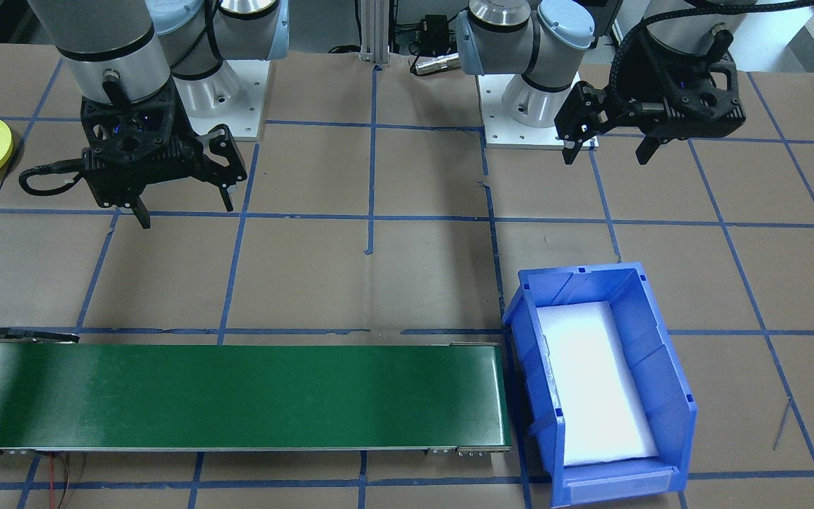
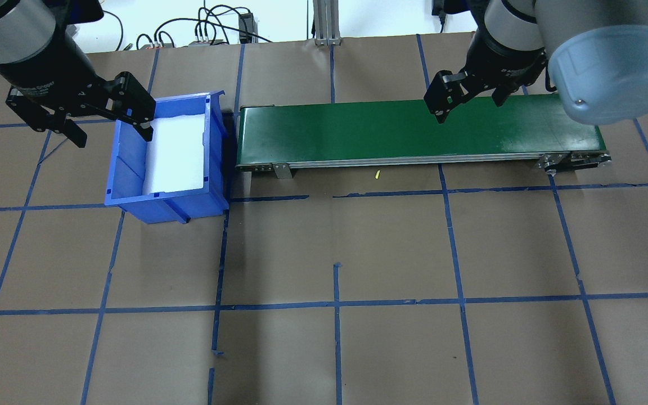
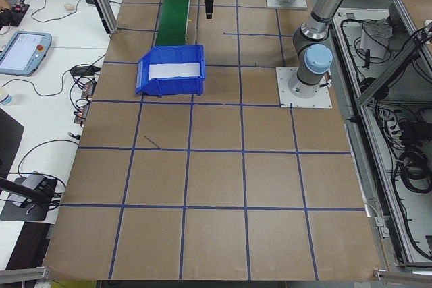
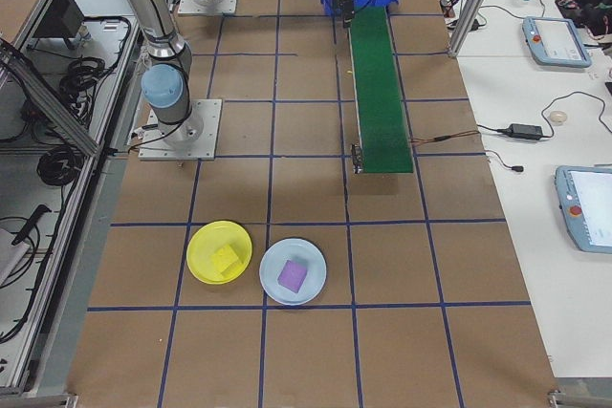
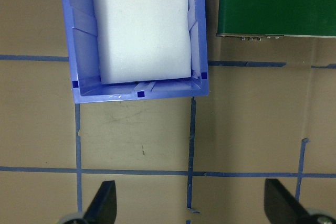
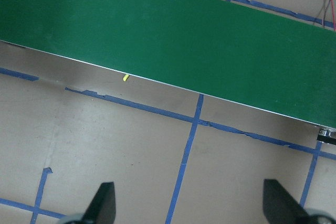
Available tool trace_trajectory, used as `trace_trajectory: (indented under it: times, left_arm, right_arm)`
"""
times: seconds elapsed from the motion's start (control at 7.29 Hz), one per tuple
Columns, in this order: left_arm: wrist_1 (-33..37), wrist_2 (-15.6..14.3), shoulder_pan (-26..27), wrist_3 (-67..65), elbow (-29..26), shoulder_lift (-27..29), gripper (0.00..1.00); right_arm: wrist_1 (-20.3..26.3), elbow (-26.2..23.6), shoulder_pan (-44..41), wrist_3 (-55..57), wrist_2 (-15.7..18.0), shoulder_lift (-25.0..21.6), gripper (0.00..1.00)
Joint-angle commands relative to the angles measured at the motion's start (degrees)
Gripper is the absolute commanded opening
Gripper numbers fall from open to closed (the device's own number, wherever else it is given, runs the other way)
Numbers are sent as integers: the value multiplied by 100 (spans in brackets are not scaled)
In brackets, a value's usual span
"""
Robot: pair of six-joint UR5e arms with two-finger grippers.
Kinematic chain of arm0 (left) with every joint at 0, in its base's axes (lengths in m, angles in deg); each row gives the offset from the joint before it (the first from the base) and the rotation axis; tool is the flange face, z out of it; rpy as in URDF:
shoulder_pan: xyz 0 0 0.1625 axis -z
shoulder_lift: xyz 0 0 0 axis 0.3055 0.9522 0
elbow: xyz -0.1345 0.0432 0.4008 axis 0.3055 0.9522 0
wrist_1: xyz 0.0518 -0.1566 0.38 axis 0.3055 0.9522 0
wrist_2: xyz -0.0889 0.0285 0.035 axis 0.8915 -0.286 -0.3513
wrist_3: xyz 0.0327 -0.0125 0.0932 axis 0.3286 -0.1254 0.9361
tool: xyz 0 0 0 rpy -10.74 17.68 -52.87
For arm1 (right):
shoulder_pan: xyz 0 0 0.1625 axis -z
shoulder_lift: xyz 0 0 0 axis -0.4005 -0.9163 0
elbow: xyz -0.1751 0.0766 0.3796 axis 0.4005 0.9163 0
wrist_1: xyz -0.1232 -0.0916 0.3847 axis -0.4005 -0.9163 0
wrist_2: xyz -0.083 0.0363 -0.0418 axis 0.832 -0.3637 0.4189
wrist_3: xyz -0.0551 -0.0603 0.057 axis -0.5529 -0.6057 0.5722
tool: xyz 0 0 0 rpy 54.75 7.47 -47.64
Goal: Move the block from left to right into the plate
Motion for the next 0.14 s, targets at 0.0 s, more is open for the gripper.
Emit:
trace_trajectory:
  times: [0.0]
  left_arm:
    - [0,16,-5,0,0,-1,100]
  right_arm:
    - [267,-9,316,-51,33,5,100]
